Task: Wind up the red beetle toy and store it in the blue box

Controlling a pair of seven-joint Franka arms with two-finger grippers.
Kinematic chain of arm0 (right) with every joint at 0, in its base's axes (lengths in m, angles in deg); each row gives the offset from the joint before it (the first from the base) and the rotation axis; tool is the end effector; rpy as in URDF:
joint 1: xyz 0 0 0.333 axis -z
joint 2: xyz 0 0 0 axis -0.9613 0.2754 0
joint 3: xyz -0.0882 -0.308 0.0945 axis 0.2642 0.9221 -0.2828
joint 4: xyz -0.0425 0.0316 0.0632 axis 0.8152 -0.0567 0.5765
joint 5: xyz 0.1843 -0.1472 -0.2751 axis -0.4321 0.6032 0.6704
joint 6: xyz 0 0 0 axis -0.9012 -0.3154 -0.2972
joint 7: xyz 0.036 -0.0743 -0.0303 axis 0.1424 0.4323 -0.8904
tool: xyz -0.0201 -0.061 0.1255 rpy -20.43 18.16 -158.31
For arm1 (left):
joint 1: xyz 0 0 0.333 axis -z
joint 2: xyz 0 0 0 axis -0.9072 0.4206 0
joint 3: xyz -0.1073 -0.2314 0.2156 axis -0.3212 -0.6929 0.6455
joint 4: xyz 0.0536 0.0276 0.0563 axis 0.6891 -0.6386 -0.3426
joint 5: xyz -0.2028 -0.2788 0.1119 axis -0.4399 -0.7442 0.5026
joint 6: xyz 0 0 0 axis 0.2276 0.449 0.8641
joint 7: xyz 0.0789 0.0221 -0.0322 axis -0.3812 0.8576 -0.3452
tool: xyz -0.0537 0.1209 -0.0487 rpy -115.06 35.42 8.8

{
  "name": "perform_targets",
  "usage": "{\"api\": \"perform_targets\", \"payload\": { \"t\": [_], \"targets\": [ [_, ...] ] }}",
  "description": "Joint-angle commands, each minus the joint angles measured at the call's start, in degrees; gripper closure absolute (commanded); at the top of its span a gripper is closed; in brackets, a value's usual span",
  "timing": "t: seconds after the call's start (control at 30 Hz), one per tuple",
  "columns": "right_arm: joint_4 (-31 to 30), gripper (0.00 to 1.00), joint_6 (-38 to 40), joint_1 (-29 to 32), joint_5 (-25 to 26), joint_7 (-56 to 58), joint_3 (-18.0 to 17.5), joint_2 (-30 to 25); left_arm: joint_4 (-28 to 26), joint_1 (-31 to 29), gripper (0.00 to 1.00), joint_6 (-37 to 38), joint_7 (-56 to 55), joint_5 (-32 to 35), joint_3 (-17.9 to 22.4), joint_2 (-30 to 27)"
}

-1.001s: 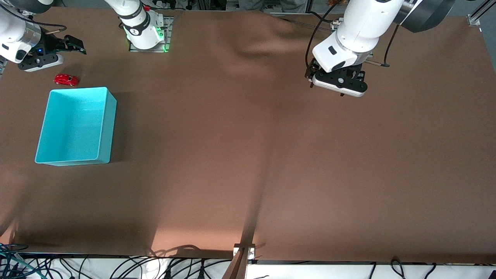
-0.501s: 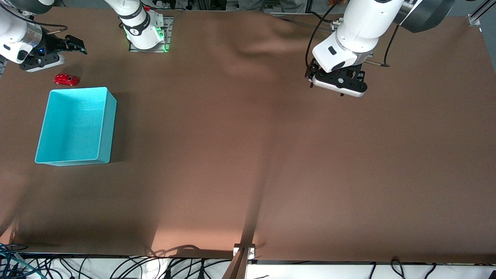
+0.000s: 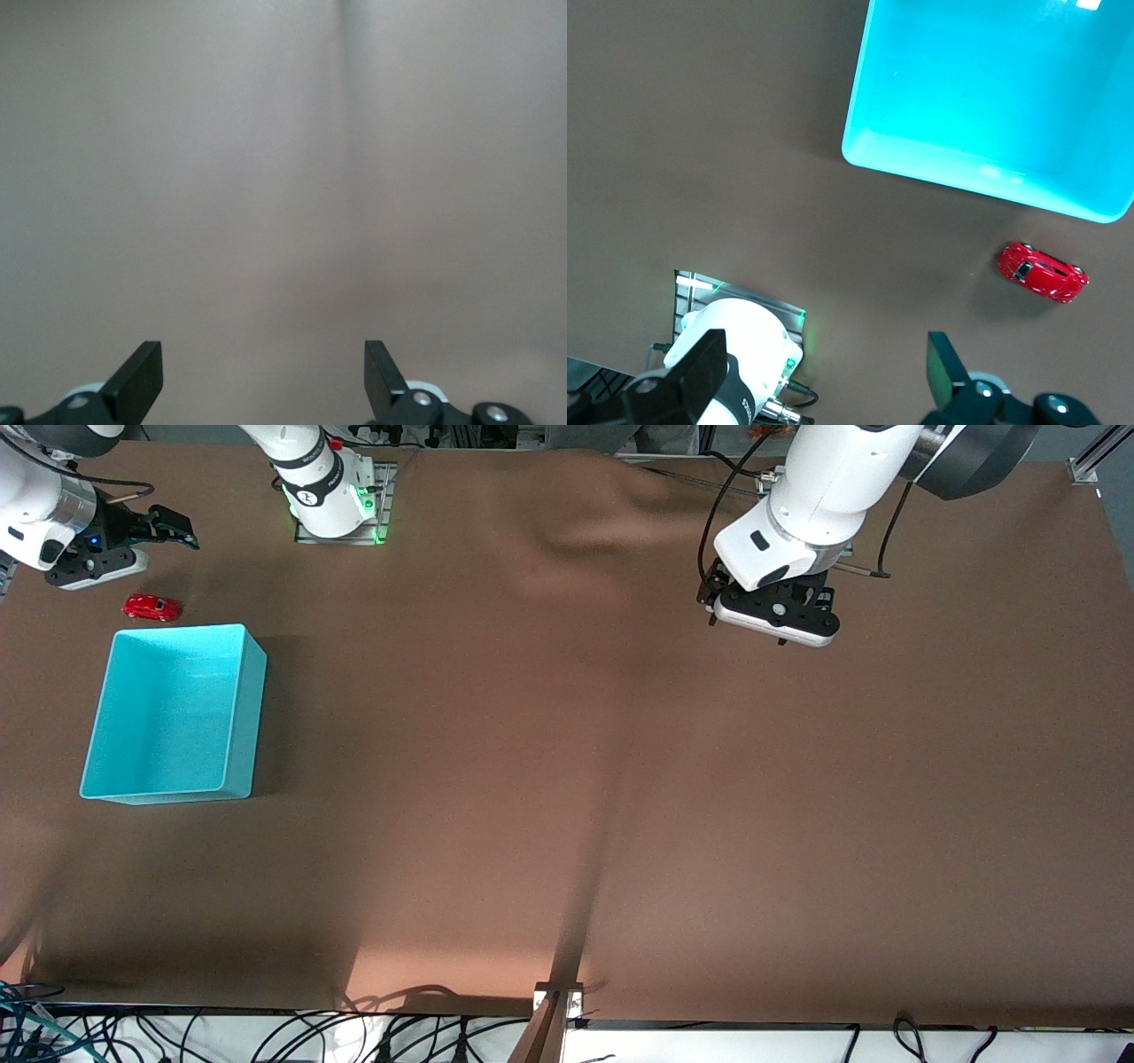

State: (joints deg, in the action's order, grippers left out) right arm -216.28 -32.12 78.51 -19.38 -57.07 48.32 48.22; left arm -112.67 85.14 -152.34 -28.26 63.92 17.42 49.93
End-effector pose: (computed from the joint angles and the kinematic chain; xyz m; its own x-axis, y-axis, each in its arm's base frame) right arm 0.3126 -0.1092 0.4287 0.9045 0.3254 -0.2757 0.3050 -0.9454 -0.1150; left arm 0.4664 -0.2630 0.5359 0.9614 -0.2749 0.0083 -0.2750 -0.9613 0.0175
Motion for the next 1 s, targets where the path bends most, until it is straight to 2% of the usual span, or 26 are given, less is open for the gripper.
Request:
{"api": "perform_targets", "payload": {
  "t": [0.0, 0.37, 0.53, 0.73, 0.77, 0.97],
  "targets": [
    [-1.4, 0.0, -0.37, 0.16, 1.42, 5.89, 0.05, -1.46, -0.97, 0.2, 0.0, -0.4, -0.62, -0.27, -0.35, -1.1],
    [-2.71, 0.0, -1.16, 0.16, 4.23, 21.28, 0.13, -1.28, -0.97, 0.12, 0.0, -0.48, -0.62, -0.27, -0.35, -1.1],
    [-4.29, 0.0, -3.97, 0.16, 5.11, 29.97, 0.22, -1.28, -0.88, 0.03, 0.0, -0.48, -0.62, -0.27, -0.35, -1.19],
    [-7.72, 0.0, -10.3, 0.16, 5.37, 40.7, 3.65, -1.19, -0.88, 0.03, 0.0, -0.22, -0.71, -0.36, -0.35, -1.1],
    [-9.38, 0.0, -12.92, 0.16, 5.46, 45.24, 4.78, -1.28, -0.88, -0.15, 0.0, -0.04, -0.79, -0.36, -0.35, -1.19],
    [-10.88, 0.0, -14.69, 0.16, 6.34, 49.14, 6.02, -1.37, -0.79, -0.41, 0.0, 0.04, -0.53, -0.36, -0.35, -1.19]
  ]
}}
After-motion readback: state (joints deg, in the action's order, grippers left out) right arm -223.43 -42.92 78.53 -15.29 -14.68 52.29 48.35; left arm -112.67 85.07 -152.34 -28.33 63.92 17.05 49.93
